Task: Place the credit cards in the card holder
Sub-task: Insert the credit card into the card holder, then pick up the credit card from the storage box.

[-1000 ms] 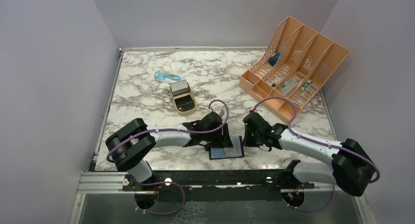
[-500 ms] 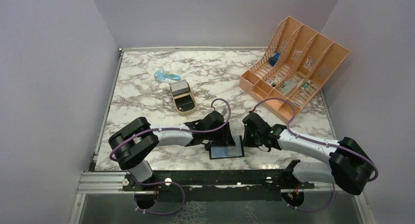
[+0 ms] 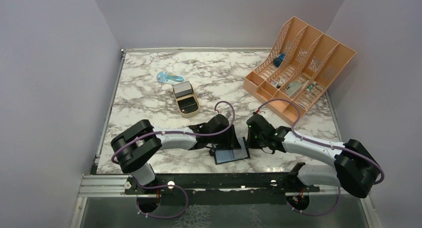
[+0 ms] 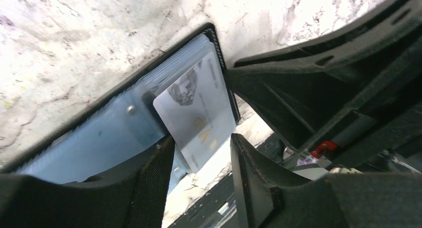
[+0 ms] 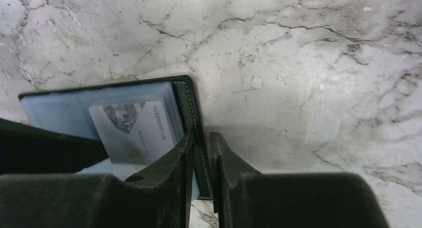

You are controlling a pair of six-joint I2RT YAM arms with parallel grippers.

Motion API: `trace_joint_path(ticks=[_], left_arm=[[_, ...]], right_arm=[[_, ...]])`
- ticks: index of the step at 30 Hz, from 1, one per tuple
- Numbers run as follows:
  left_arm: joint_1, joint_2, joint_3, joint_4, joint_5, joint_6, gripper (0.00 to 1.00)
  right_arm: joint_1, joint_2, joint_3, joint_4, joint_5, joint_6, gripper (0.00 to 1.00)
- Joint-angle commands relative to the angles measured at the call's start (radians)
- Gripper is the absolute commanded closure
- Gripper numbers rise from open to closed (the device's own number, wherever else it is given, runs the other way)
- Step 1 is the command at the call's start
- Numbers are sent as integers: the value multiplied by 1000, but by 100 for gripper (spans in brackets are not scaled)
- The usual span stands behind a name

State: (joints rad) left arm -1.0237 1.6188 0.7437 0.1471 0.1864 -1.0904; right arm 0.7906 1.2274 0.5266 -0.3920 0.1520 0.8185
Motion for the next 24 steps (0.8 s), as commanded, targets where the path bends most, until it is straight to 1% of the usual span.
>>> trace_joint_path(ticks=[1, 5, 8, 11, 15, 18, 20, 24], left_arm=[[-4, -28, 22, -29, -71, 96, 51], [10, -67, 82, -147, -111, 246, 50], [27, -113, 134, -270, -212, 373, 48], [57, -161, 192, -368, -285, 546, 47], [109, -212, 273, -478, -415, 830, 47], [190, -237, 308, -515, -414, 1047, 45], [275, -227, 332, -535, -369, 1150, 43], [412, -169, 362, -530, -377, 1343, 41]], right_arm=[[1, -79, 24, -80, 61, 3, 79], [0, -158, 46, -123, 77, -11, 72], [1, -194, 56, -131, 62, -26, 69], [1, -225, 54, -121, 54, -45, 67], [1, -259, 55, -105, 37, -65, 66], [1, -283, 58, -94, 19, -73, 66], [1, -296, 63, -89, 10, -79, 66], [1, -305, 72, -71, 0, -103, 66]])
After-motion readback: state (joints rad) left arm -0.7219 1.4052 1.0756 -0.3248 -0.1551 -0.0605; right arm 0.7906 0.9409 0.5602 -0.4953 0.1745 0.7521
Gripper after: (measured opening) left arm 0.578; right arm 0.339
